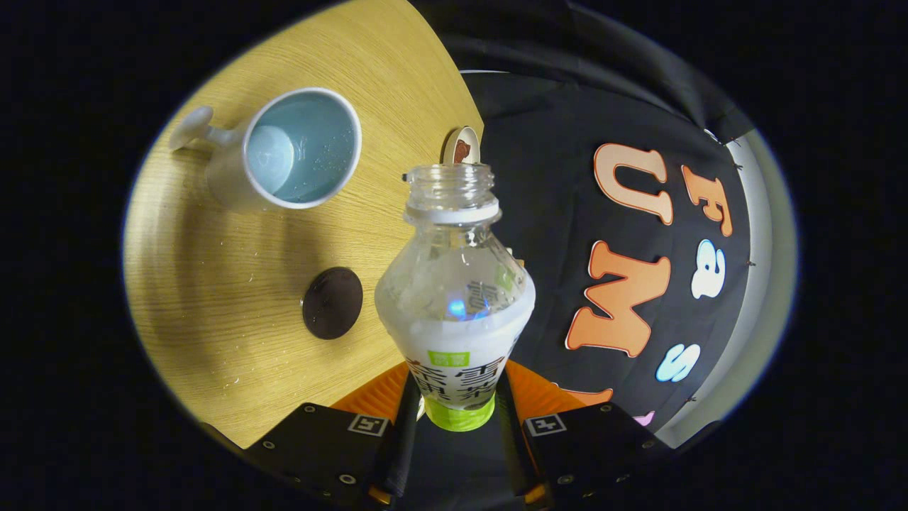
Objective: Take the bottle from table, then pour the juice into the cup, finally place the bottle on the coaster
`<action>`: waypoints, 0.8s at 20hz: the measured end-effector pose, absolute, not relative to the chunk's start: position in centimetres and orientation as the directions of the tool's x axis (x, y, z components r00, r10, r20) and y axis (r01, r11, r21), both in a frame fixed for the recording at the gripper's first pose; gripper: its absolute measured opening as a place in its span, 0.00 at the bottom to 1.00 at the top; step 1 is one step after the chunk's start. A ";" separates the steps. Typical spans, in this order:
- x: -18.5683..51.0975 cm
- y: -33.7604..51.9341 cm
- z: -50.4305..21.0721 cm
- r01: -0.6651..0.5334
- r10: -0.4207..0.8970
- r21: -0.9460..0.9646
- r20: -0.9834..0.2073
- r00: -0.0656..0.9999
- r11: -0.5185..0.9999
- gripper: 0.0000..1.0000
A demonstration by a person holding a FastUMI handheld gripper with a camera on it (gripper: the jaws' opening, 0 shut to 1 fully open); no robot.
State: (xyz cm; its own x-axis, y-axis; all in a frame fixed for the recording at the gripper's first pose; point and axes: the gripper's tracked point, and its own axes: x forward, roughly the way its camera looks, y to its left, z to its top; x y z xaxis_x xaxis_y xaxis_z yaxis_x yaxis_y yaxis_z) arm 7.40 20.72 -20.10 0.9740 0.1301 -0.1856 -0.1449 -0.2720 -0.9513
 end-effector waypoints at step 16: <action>8.6 20.2 -20.0 -0.141 0.144 -0.920 -0.205 0.968 -0.366 0.55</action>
